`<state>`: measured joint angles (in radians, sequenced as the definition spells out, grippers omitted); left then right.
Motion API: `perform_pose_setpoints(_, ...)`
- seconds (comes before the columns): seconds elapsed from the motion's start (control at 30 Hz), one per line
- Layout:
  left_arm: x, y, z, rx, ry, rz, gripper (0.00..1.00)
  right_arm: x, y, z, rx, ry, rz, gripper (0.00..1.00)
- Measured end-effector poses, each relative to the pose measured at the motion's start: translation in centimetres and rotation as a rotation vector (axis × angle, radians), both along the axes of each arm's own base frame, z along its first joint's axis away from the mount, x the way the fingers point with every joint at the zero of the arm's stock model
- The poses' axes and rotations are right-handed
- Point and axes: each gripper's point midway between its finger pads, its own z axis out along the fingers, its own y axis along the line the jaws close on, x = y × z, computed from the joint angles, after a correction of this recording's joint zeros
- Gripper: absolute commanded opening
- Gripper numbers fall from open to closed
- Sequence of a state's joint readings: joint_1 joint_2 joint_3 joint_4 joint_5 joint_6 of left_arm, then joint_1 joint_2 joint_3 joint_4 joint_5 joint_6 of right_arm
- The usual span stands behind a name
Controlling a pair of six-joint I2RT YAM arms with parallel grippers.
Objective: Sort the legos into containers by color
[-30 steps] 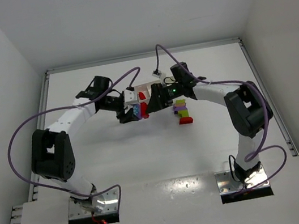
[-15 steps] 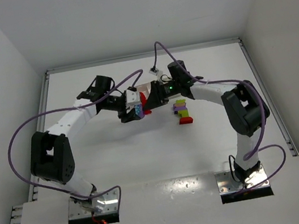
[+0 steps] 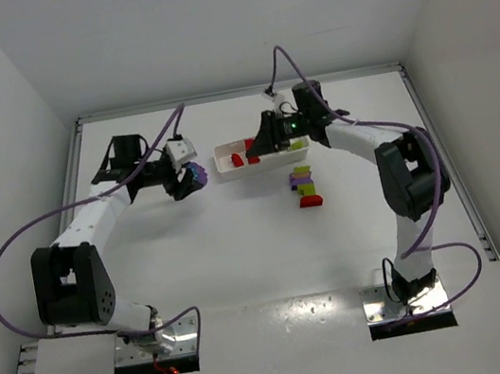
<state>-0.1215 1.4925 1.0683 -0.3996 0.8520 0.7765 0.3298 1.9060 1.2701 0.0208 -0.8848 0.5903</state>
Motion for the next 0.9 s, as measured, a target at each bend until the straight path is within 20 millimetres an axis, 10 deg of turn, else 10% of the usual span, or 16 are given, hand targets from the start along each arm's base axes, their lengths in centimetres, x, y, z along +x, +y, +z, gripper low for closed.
perform_pose_setpoints(0.23,0.3,2.6,2.5,-0.047,-0.047,0.153,0.14,8.7,4.1,2.3,-0.070,-0.233,-0.069,0.04)
perform_pose_setpoints(0.53,0.6,3.3,2.9,-0.086,-0.032,0.242,0.15,10.6,5.5,-4.5,-0.271,-0.254,-0.109,0.12)
perform_pose_setpoints(0.9,2.1,3.1,3.7,-0.146,-0.033,0.298,0.16,9.8,5.8,-8.8,-0.375,-0.260,-0.056,0.87)
